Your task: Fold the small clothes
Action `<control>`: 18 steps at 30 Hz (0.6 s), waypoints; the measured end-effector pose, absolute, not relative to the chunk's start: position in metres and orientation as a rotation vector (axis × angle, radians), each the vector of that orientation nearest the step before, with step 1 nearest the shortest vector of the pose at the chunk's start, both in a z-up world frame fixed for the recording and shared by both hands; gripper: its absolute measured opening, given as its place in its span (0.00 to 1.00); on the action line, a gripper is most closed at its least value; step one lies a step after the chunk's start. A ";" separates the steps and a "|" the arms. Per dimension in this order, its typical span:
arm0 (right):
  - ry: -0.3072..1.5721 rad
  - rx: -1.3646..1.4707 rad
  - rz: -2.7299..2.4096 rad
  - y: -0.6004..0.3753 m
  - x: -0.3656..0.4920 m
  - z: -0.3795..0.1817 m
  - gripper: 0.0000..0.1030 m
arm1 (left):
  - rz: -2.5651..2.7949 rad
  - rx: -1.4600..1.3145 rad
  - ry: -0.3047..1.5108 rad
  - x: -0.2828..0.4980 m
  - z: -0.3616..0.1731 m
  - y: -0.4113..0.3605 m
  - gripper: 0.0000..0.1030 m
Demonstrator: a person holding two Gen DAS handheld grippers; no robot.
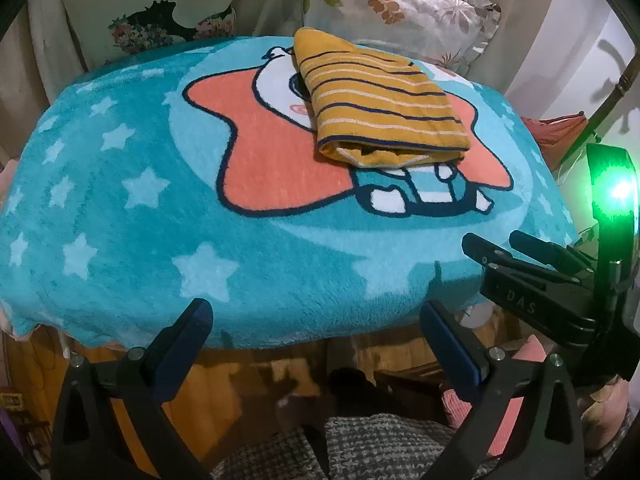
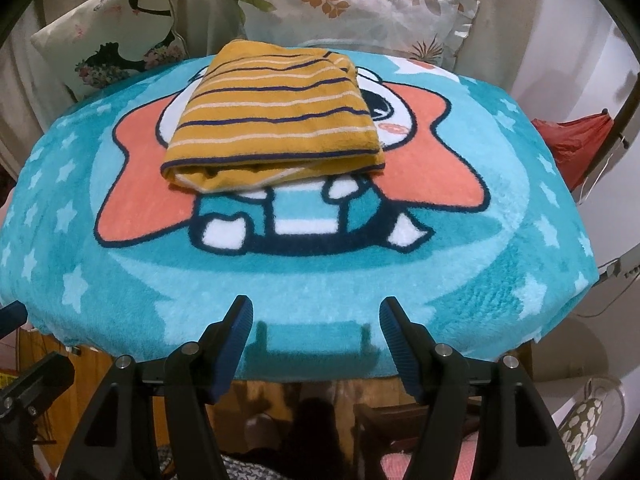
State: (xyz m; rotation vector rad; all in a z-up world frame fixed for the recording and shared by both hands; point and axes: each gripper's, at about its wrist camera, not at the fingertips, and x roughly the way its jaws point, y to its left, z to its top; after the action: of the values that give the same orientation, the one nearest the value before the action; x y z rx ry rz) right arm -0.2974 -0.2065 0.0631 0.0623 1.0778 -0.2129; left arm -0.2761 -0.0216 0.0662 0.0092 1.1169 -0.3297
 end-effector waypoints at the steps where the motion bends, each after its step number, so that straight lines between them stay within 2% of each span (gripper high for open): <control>1: 1.079 0.063 -0.213 -0.207 -0.297 0.063 0.68 | -0.331 0.008 1.120 -0.275 0.066 -0.022 1.00; 18: 1.096 0.037 -0.211 -0.212 -0.283 0.059 0.69 | -0.357 -0.033 1.162 -0.260 0.057 -0.030 1.00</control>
State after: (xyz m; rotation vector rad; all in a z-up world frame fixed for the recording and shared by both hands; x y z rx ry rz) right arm -0.2830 -0.2119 0.0594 0.0367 1.0965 -0.2110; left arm -0.2604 -0.0302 0.0571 -0.0328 1.1622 -0.3573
